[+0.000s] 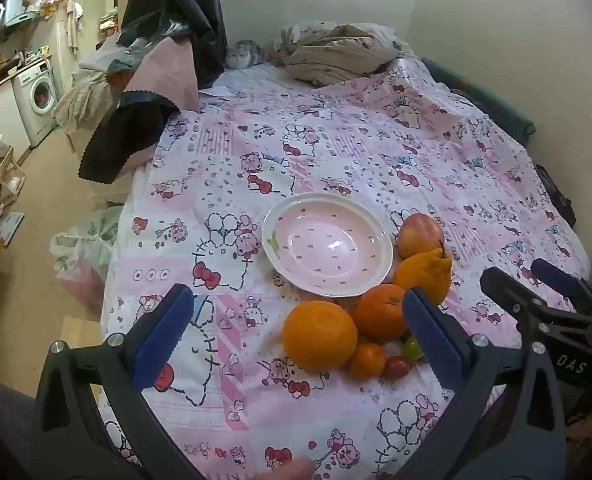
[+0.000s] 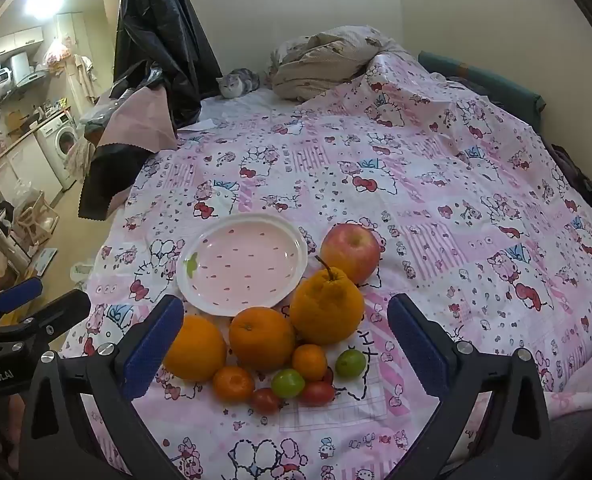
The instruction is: Organize fruits
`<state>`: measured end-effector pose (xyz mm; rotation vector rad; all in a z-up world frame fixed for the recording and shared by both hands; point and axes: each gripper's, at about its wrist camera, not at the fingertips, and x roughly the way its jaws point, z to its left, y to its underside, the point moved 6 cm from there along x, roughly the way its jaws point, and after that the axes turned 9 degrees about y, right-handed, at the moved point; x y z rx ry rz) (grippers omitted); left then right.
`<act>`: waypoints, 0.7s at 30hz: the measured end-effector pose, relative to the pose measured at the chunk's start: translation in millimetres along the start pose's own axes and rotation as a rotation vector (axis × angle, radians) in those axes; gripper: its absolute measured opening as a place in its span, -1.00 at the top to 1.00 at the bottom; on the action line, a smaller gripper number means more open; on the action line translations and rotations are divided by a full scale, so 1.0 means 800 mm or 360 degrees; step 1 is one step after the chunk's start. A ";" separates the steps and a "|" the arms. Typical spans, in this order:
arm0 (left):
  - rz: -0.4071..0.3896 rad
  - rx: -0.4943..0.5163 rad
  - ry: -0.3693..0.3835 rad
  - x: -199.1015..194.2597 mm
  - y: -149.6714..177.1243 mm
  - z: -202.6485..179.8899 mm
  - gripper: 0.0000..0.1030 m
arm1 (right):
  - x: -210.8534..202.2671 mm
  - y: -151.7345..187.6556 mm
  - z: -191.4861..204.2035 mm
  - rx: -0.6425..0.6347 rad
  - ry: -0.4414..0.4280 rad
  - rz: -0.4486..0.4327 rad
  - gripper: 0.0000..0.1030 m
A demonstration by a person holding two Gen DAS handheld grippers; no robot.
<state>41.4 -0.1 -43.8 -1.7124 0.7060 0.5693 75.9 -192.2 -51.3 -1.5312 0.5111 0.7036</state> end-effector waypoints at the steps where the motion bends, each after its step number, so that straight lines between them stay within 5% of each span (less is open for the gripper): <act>1: 0.0004 0.0000 0.0001 0.000 0.000 0.000 -1.00 | 0.000 0.000 0.000 -0.0001 0.0000 0.0002 -1.00; 21: -0.0025 0.0042 -0.0017 -0.005 -0.008 -0.002 -1.00 | 0.001 0.003 -0.001 0.0006 -0.0008 0.0008 -1.00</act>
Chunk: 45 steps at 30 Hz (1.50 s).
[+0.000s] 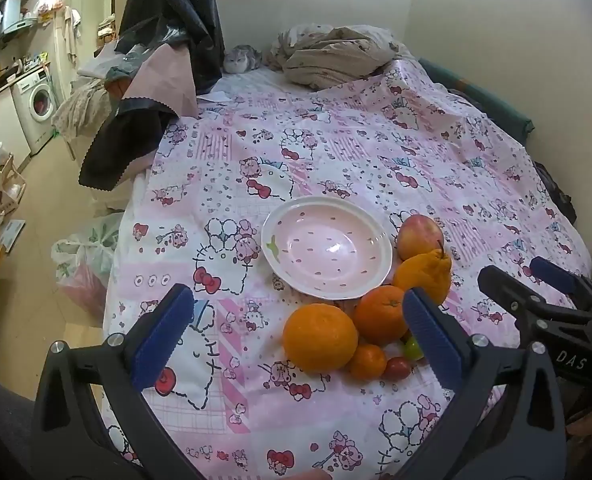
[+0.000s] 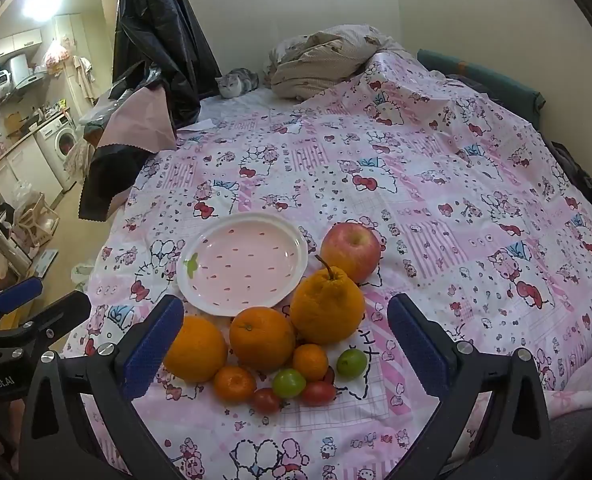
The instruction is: Organize fruits
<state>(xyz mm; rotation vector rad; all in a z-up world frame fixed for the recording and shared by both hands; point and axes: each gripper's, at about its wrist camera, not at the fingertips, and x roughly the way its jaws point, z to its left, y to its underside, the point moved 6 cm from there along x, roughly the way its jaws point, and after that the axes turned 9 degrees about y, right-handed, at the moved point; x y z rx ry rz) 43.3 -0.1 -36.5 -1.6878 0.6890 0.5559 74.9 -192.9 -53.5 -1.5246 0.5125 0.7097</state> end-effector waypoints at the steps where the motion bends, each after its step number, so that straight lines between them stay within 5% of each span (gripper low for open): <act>1: -0.0003 0.0002 -0.0002 0.000 0.000 0.000 -1.00 | 0.000 0.001 0.000 -0.0001 0.0001 0.0001 -1.00; 45: -0.0047 0.0051 -0.0043 -0.006 -0.001 -0.004 -1.00 | 0.001 -0.001 0.002 0.0019 -0.0063 0.0006 -1.00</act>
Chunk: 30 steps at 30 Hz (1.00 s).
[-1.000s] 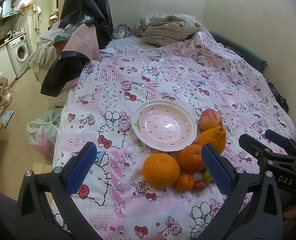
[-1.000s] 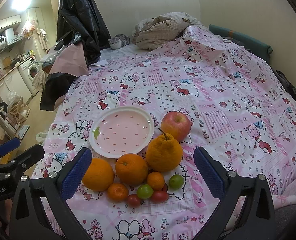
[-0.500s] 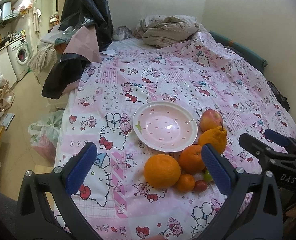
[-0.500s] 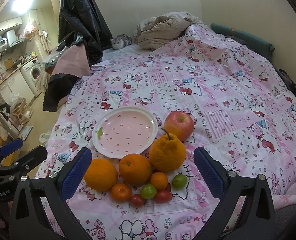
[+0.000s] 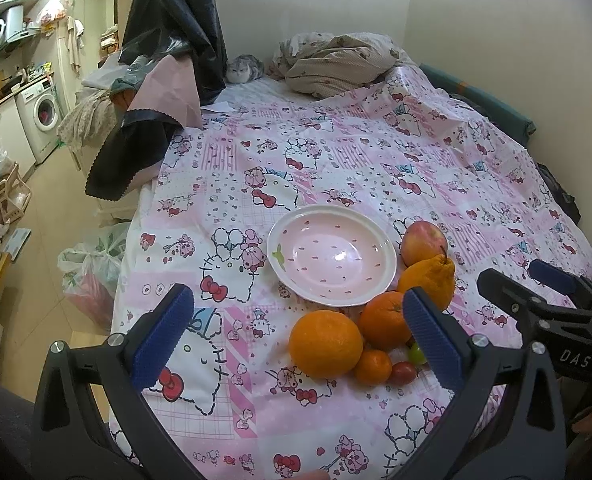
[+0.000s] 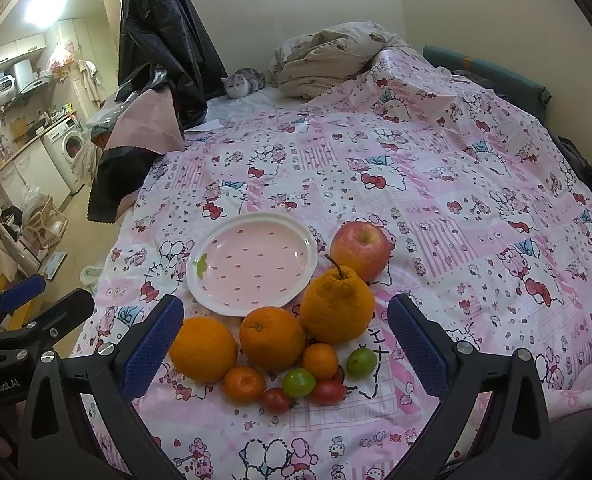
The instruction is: Organize fruits
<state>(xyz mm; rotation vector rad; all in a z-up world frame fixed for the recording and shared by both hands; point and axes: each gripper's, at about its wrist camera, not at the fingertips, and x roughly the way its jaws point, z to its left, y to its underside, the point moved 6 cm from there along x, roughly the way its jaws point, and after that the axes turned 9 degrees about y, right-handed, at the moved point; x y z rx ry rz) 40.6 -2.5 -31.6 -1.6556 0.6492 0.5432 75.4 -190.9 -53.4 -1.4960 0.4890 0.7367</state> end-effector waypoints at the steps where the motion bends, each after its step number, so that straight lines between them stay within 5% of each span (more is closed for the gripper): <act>1: 0.0001 0.0000 0.0002 0.000 0.000 0.000 -1.00 | 0.000 -0.001 0.000 0.0003 0.0001 0.0001 -1.00; 30: -0.0005 0.0004 -0.0004 -0.002 -0.002 0.003 -1.00 | -0.003 0.000 0.003 -0.0007 -0.0016 0.0002 -1.00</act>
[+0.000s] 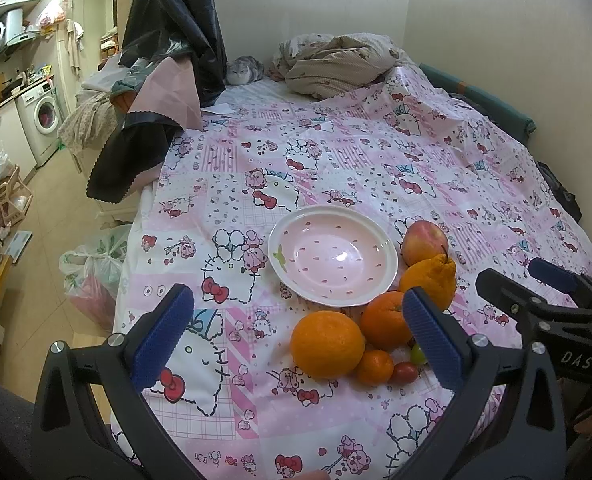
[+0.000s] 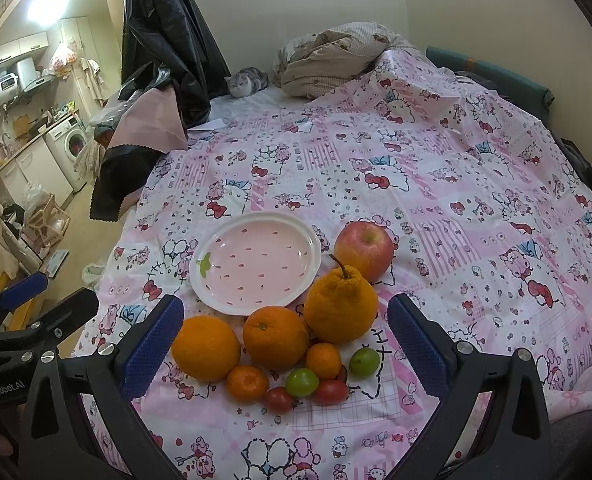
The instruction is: Organize fruits
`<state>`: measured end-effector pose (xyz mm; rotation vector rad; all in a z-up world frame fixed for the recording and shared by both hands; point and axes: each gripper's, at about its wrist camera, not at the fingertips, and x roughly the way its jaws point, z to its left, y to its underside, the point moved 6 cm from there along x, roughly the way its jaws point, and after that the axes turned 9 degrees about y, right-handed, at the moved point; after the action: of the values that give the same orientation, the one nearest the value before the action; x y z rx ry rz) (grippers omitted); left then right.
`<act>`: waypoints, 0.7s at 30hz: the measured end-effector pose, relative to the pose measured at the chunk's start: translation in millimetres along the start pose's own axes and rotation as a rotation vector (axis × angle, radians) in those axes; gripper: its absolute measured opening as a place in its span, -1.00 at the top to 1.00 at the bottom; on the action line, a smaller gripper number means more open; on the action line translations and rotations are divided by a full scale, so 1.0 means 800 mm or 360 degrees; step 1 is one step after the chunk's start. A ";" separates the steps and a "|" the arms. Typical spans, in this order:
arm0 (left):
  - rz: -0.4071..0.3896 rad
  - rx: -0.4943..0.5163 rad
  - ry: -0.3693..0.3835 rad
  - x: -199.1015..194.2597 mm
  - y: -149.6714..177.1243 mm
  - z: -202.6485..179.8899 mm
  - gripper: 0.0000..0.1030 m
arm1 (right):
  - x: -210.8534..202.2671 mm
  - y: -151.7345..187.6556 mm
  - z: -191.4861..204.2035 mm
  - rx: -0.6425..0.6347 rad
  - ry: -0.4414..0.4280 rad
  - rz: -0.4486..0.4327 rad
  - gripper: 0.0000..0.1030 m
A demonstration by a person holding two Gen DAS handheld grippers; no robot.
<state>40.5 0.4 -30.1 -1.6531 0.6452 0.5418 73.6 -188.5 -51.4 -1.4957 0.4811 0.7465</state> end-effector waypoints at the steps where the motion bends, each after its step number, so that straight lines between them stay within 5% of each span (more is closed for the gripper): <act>1: 0.0000 0.0000 0.0003 0.000 0.000 0.000 -1.00 | 0.001 0.000 0.000 -0.0002 0.0000 0.0000 -1.00; 7: 0.0076 -0.0059 0.0003 0.014 0.003 0.010 -1.00 | 0.003 -0.001 -0.002 0.0029 -0.0006 0.0010 -1.00; 14: 0.0249 -0.0255 -0.0063 0.045 0.010 0.055 -0.98 | 0.030 -0.029 -0.057 0.0301 -0.0076 0.0120 -1.00; 21: 0.0530 -0.0399 -0.0027 0.084 0.043 0.075 -0.98 | 0.110 -0.022 -0.117 0.0642 -0.0120 0.0516 -1.00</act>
<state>66.6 47.7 -109.8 -1.7813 0.8752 0.9061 161.7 -267.0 -105.0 -1.0212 0.7790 0.8935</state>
